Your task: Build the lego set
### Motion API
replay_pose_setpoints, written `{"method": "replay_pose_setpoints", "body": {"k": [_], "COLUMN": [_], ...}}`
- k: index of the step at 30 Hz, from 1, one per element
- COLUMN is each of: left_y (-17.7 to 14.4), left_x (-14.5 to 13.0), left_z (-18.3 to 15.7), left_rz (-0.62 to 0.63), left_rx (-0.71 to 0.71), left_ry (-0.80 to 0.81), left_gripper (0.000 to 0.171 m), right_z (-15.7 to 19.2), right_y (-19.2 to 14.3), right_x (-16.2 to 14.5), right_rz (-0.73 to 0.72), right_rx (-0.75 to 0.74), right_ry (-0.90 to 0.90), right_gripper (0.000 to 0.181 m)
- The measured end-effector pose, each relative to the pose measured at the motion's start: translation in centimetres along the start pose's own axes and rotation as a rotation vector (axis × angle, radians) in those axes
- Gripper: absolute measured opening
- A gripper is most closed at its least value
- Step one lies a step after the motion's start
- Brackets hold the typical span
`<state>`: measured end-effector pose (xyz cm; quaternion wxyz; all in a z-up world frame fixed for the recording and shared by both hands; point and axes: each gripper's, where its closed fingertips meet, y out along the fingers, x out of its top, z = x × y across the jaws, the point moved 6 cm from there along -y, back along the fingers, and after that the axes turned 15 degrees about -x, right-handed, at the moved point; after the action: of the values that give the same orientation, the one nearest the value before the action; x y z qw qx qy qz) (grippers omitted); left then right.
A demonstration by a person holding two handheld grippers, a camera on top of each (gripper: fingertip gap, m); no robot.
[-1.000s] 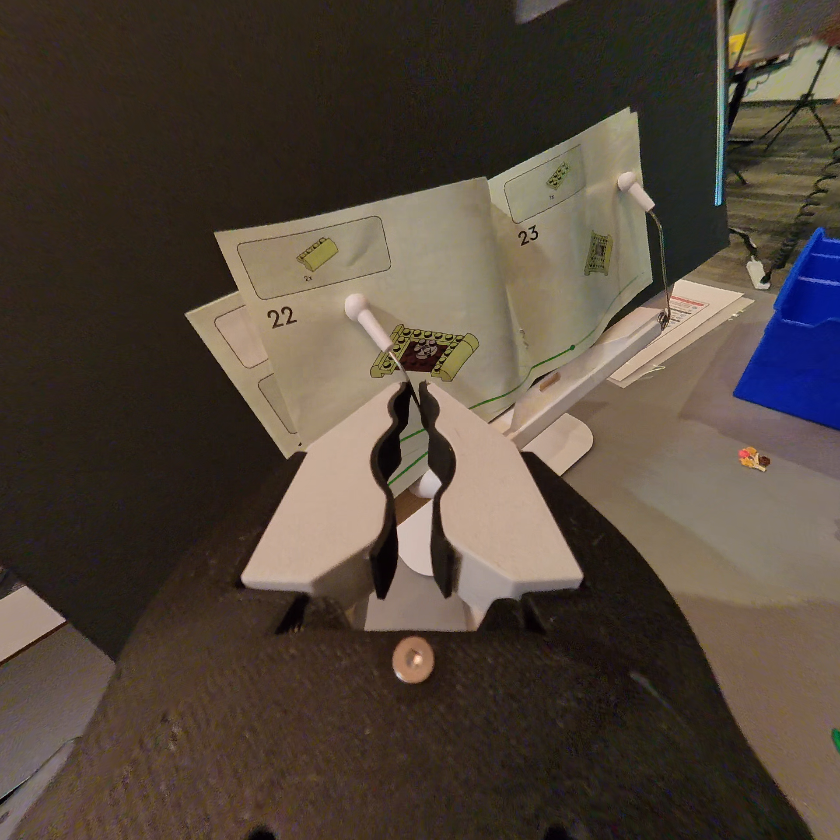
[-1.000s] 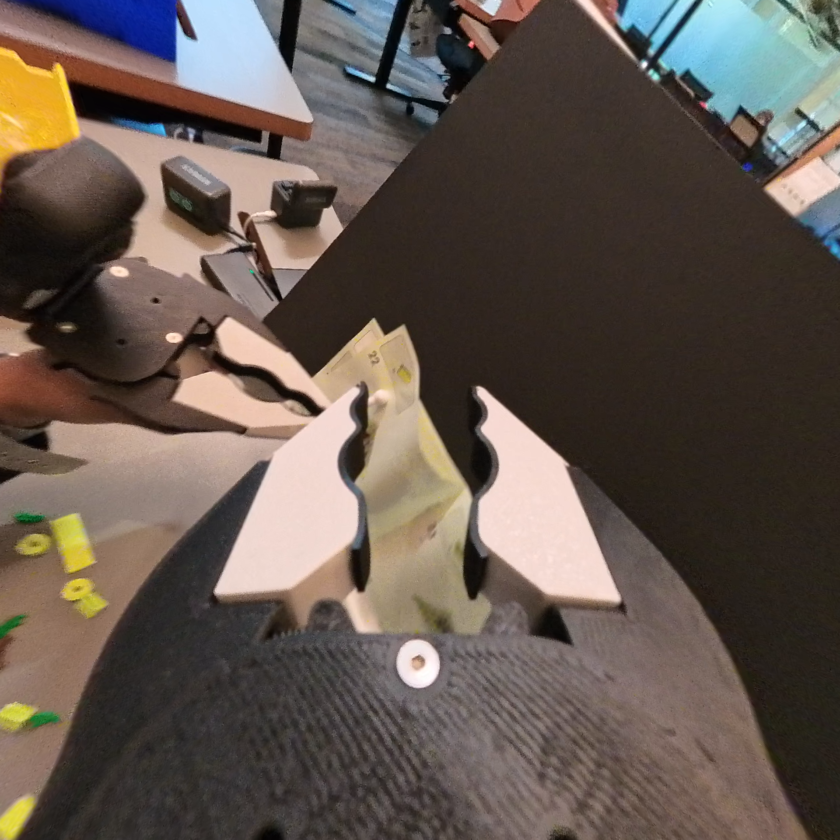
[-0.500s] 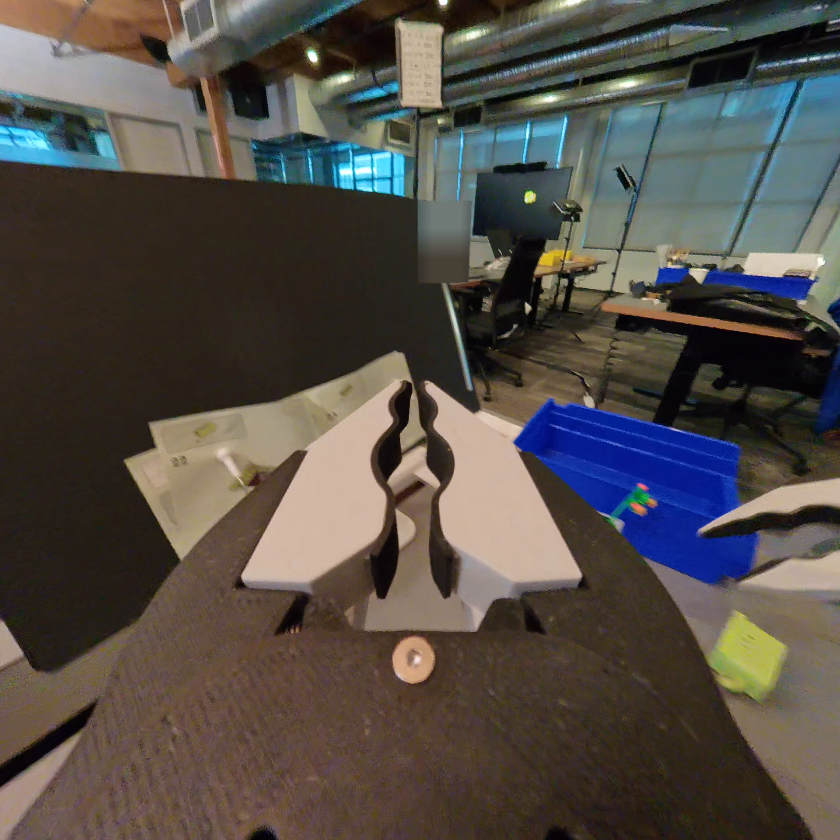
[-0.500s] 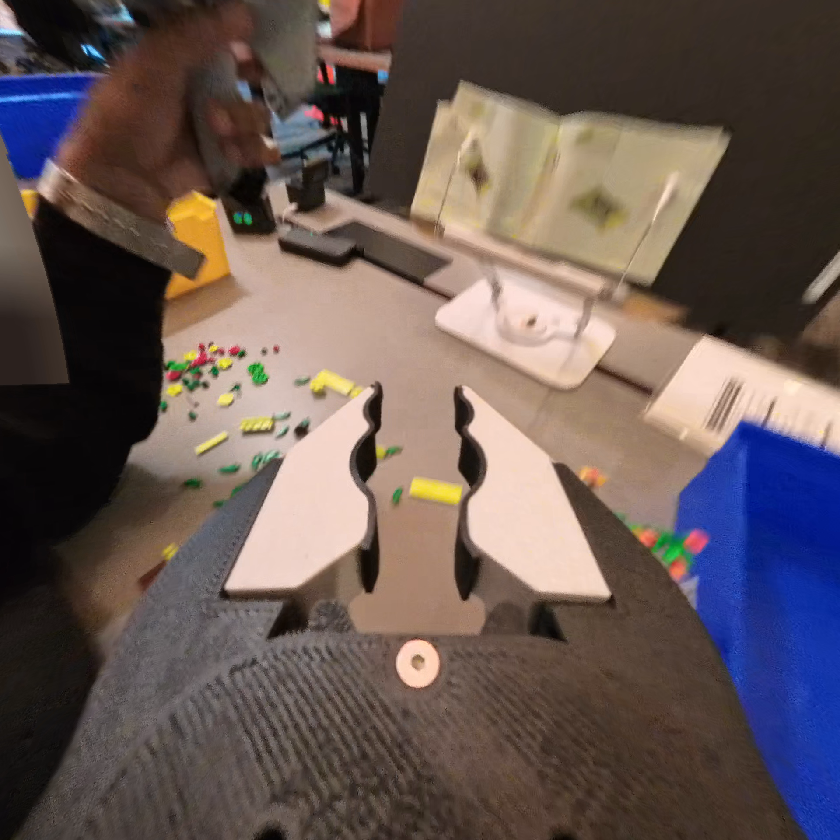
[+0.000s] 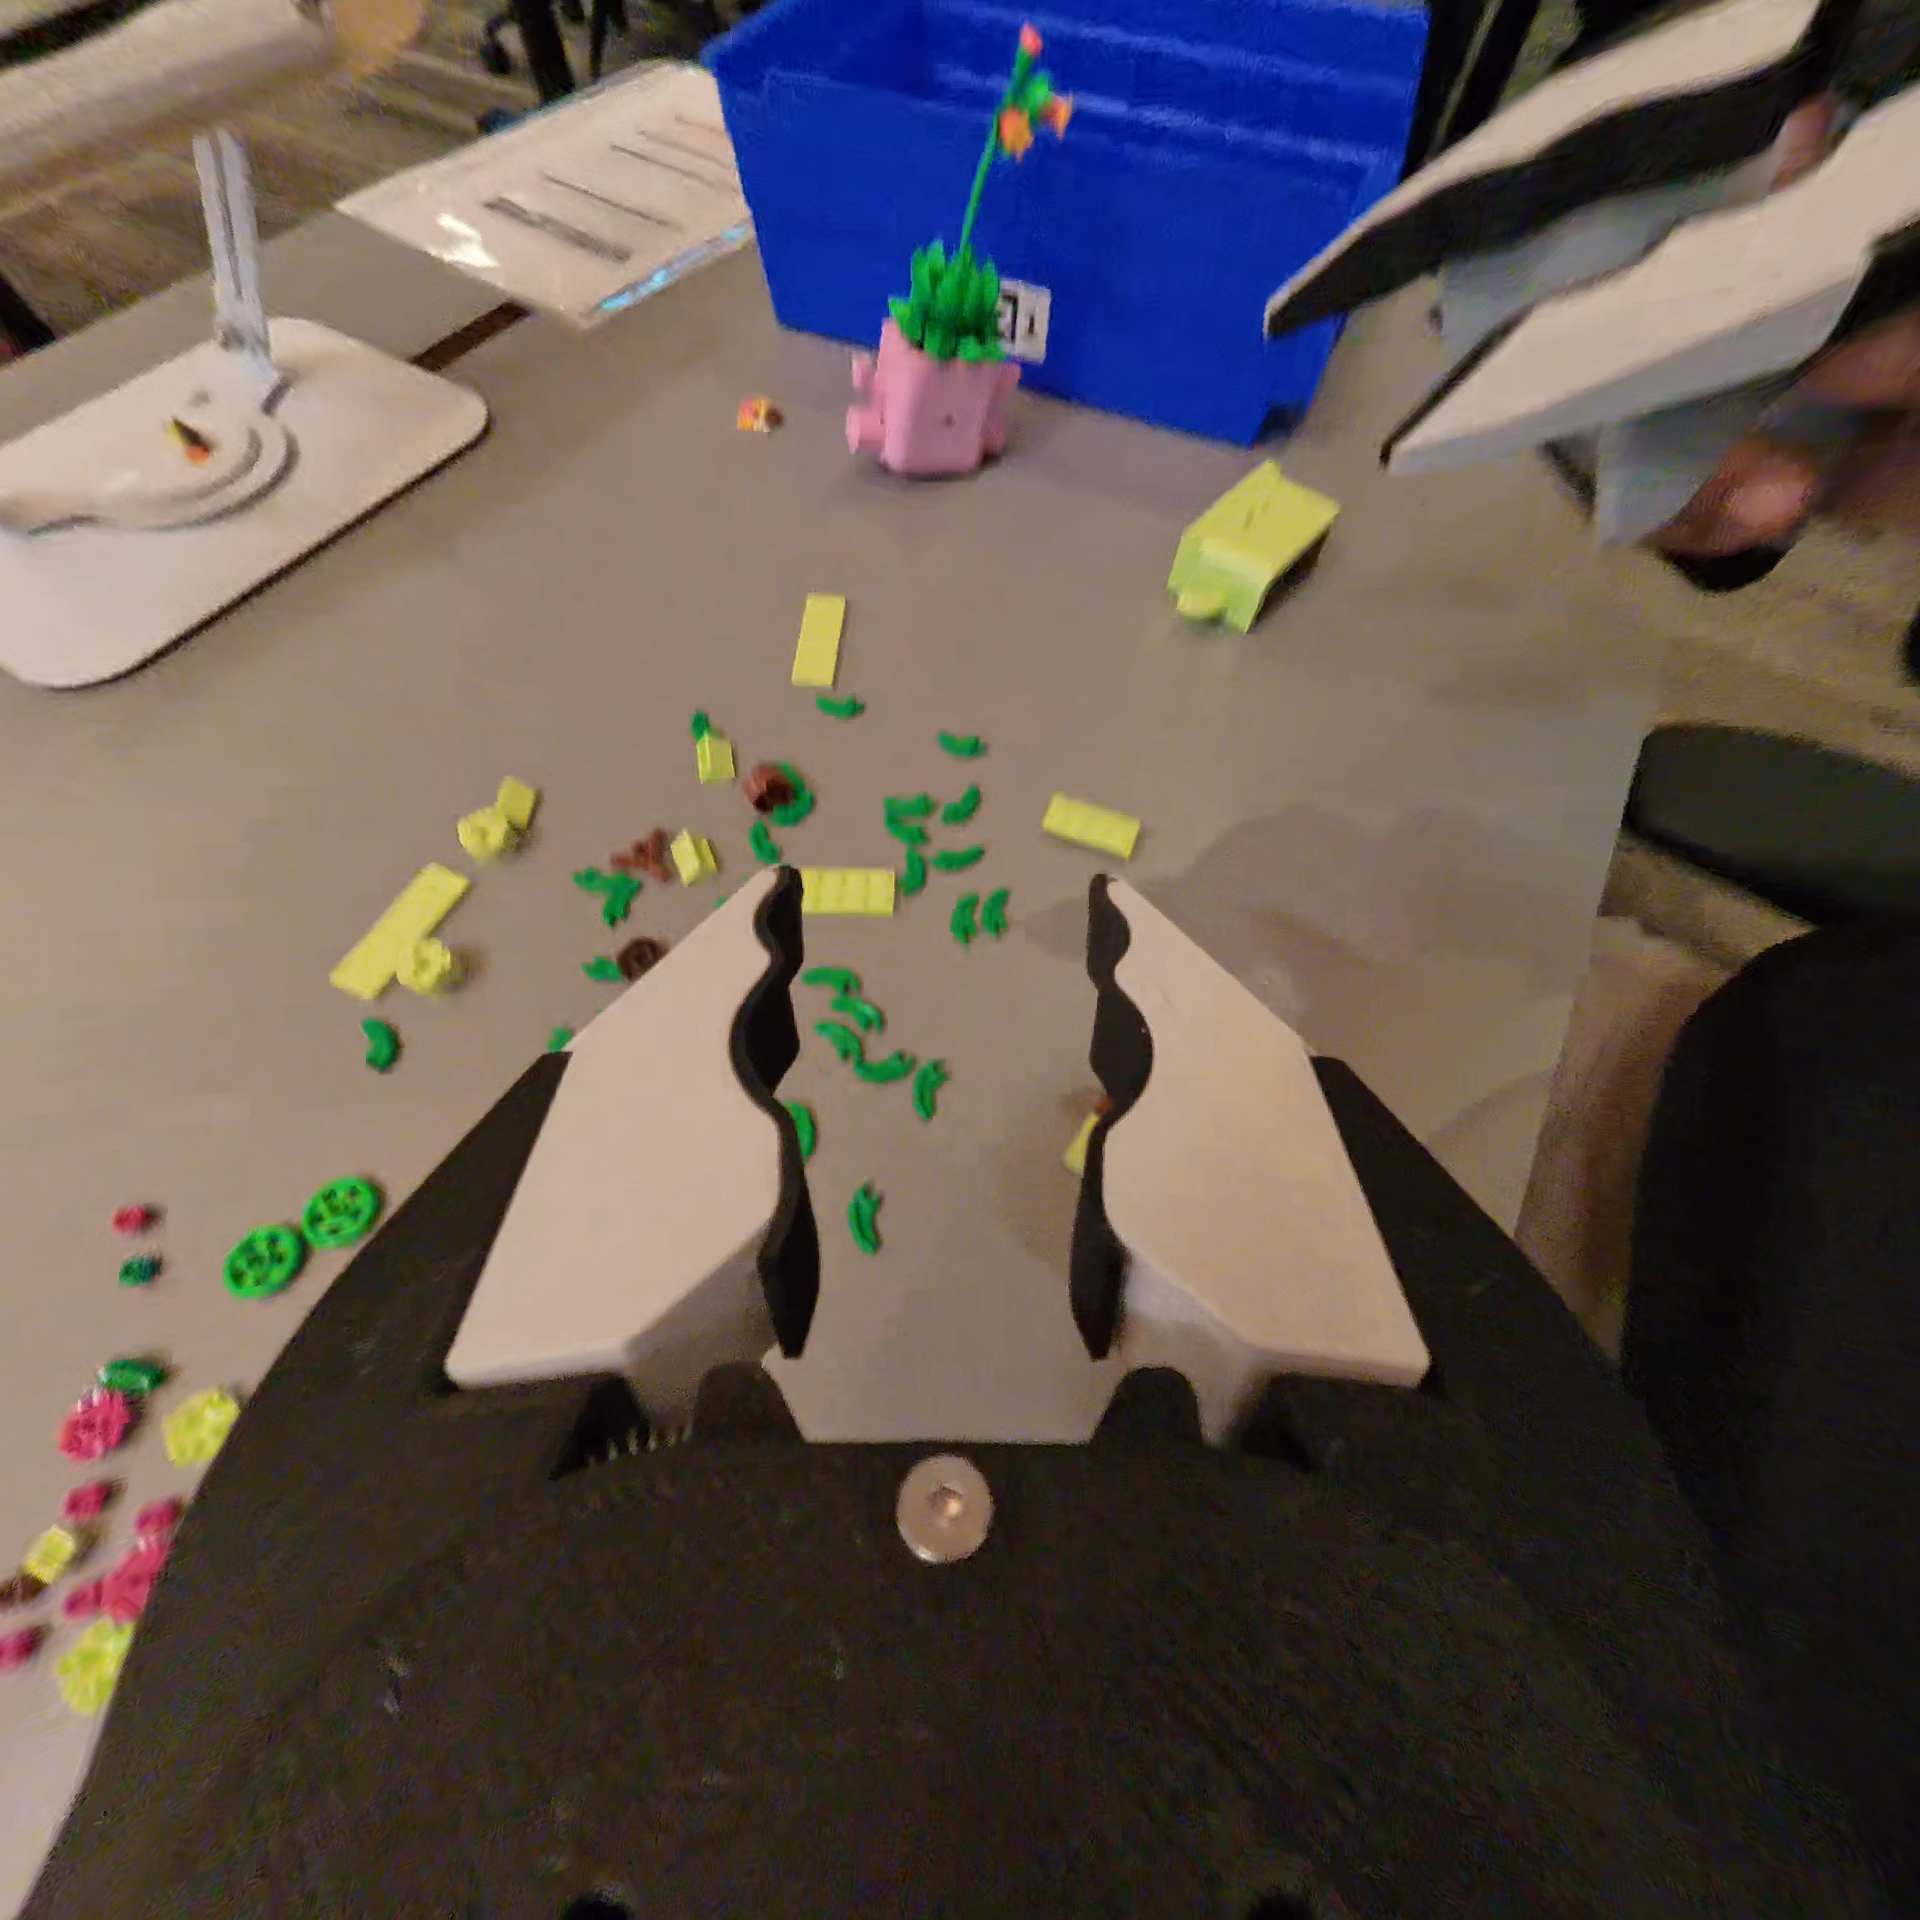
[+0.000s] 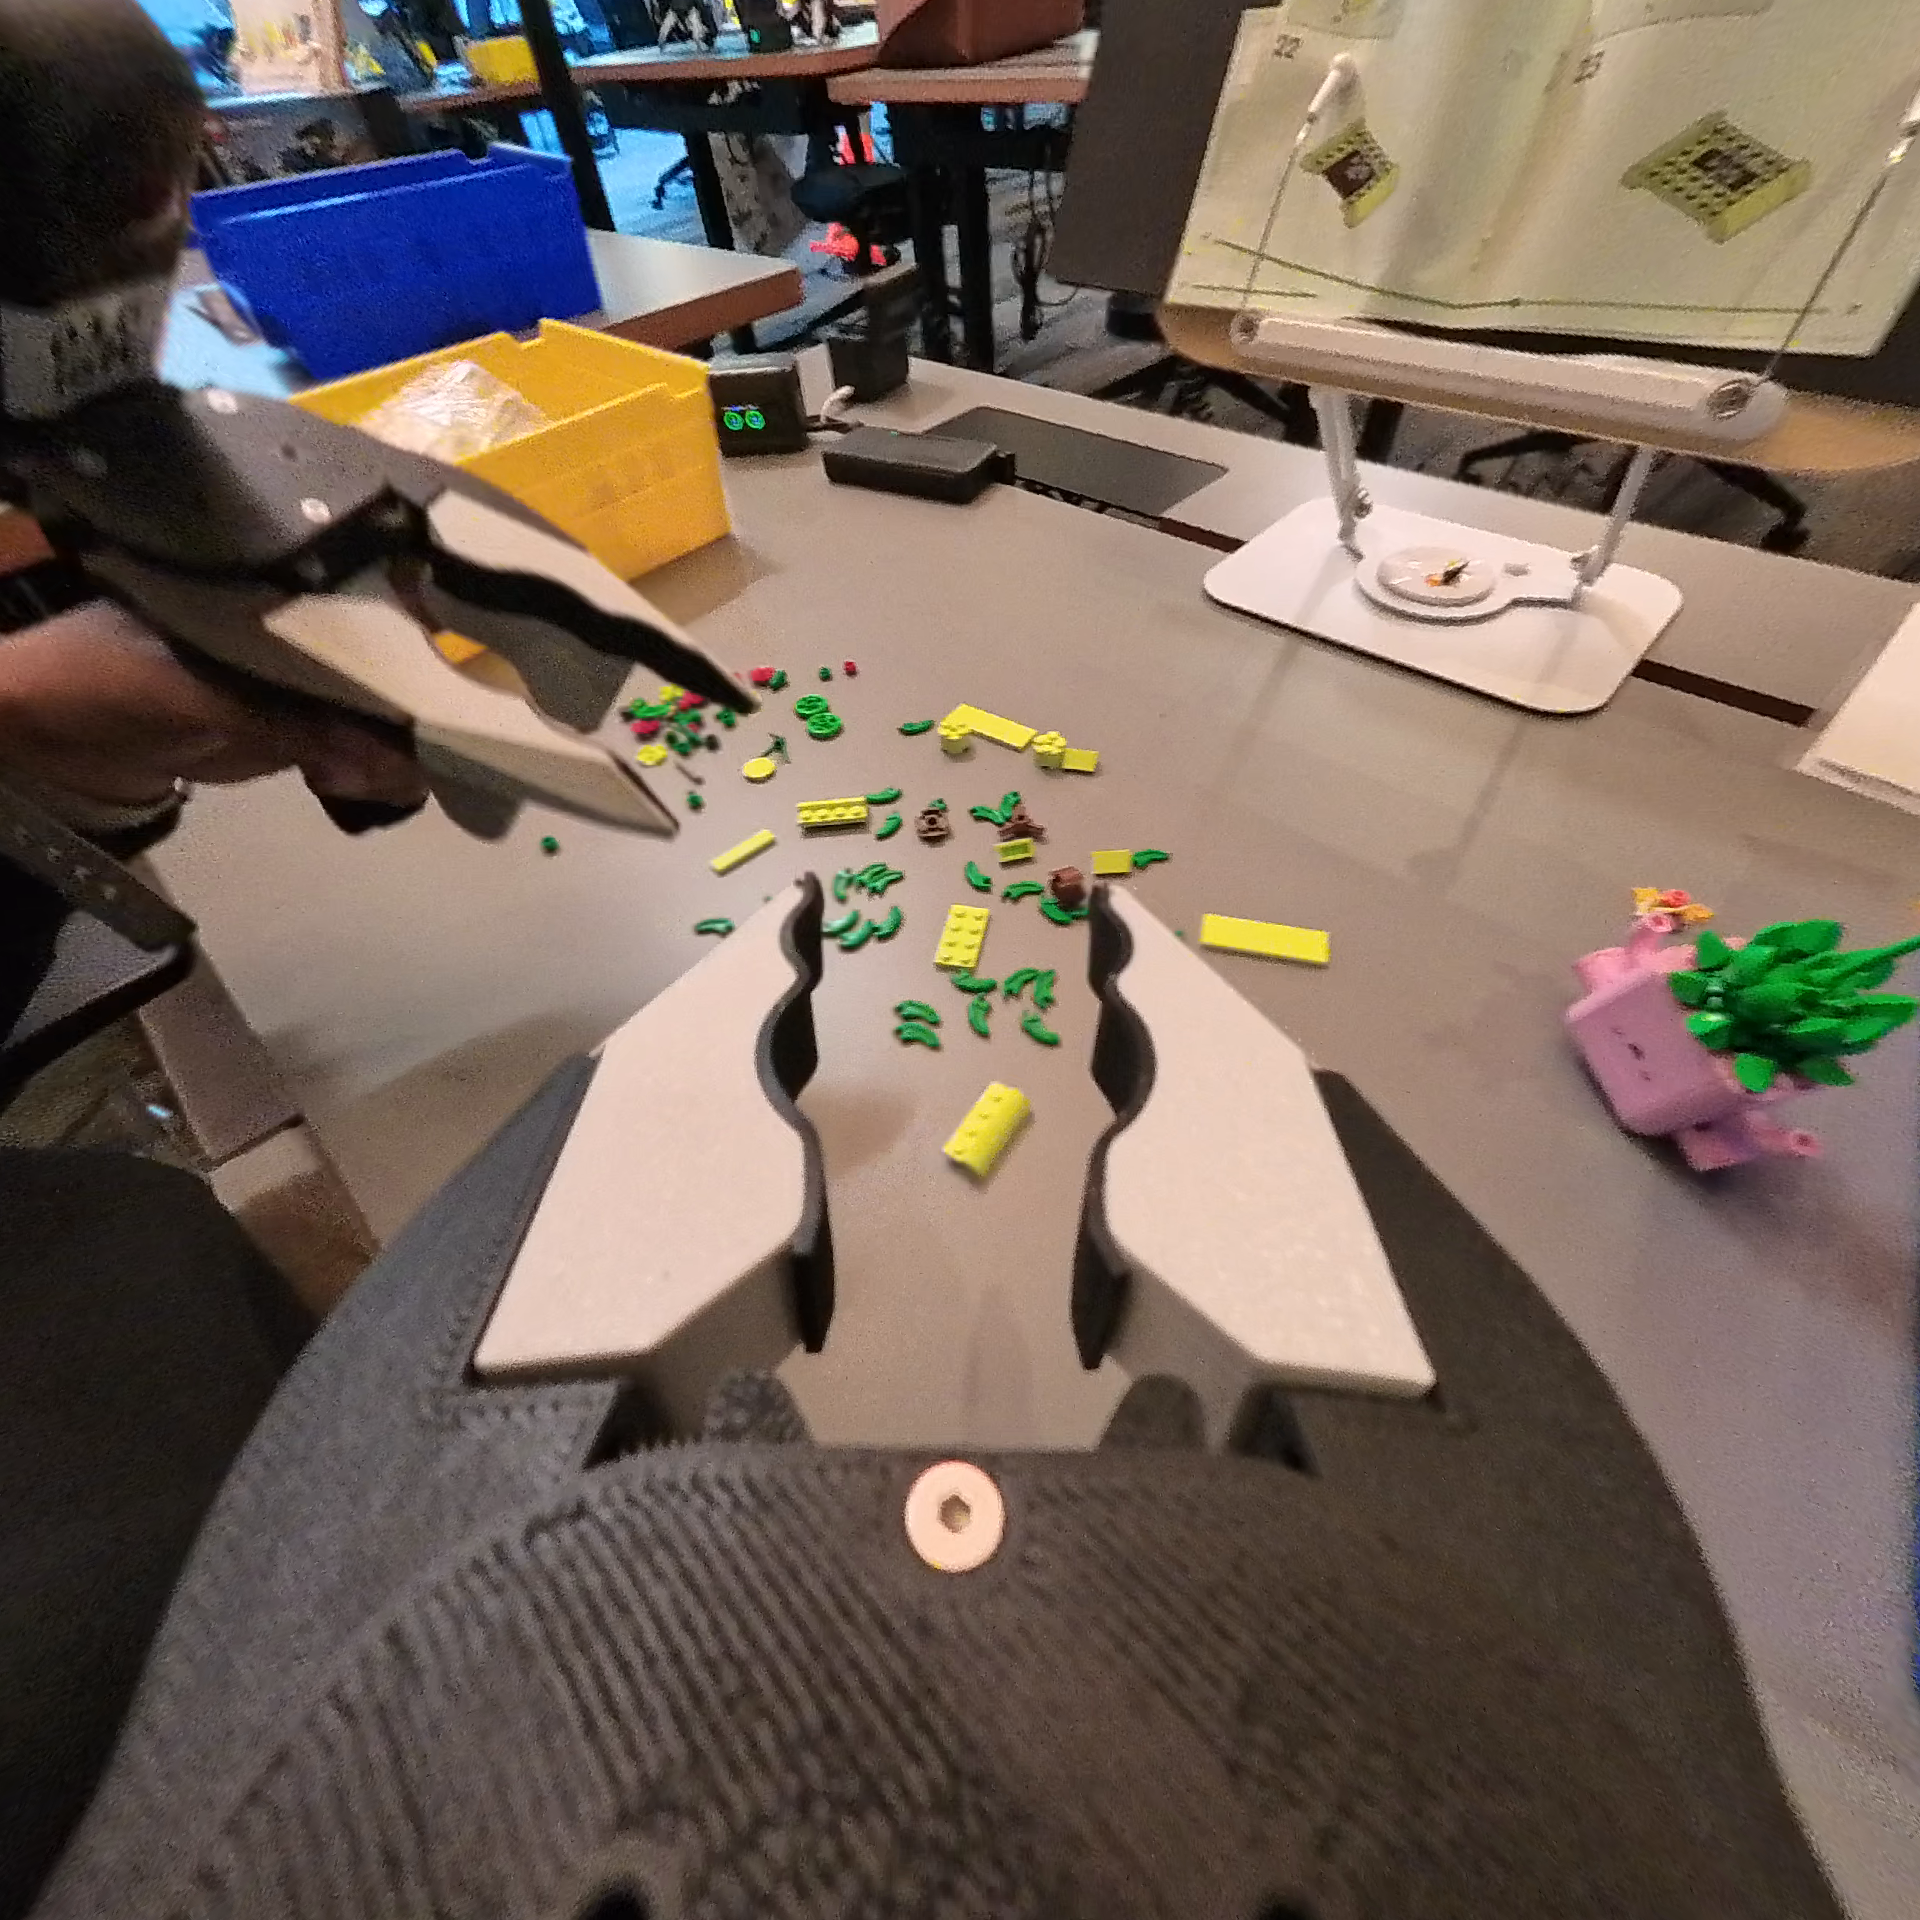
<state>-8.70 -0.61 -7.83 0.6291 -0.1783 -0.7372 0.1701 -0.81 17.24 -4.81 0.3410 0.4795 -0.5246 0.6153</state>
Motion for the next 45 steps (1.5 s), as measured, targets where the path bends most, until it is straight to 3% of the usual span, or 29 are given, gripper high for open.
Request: {"method": "replay_pose_setpoints", "body": {"k": [6,9,14,18,26,45], "left_y": [0.5,1.4,3.5,4.1,5.1,5.7], "left_x": [-4.1,-6.0,-7.4,-8.2,-8.8,-8.5], "left_z": [-3.5,-4.1,-4.8,-4.6,-4.2,-3.5], "left_rz": [-0.012,0.039,0.097,0.169,0.260,0.268], "left_rx": [-0.006,0.005,-0.007,0.059,0.005,-0.002], "left_ry": [0.040,0.058,0.032,0.081,0.036,0.044], "left_gripper": [0.060,0.060,0.069,0.076,0.080,0.077], "right_z": [2.3,2.5,3.4,4.5,4.9,4.8], "right_y": [-0.9,-1.0,1.3,3.0,3.7,6.9], "right_x": [-2.3,-3.3,-6.4,-9.3,-9.0,-7.4], "right_rz": [0.050,0.048,0.087,0.165,0.165,0.122], "right_rx": [-0.021,-0.042,0.040,0.085,0.190,0.284], "right_ry": [-0.072,-0.067,0.003,-0.017,-0.031,-0.040], "right_gripper": [0.051,0.048,0.043,0.043,0.038,0.034]}}
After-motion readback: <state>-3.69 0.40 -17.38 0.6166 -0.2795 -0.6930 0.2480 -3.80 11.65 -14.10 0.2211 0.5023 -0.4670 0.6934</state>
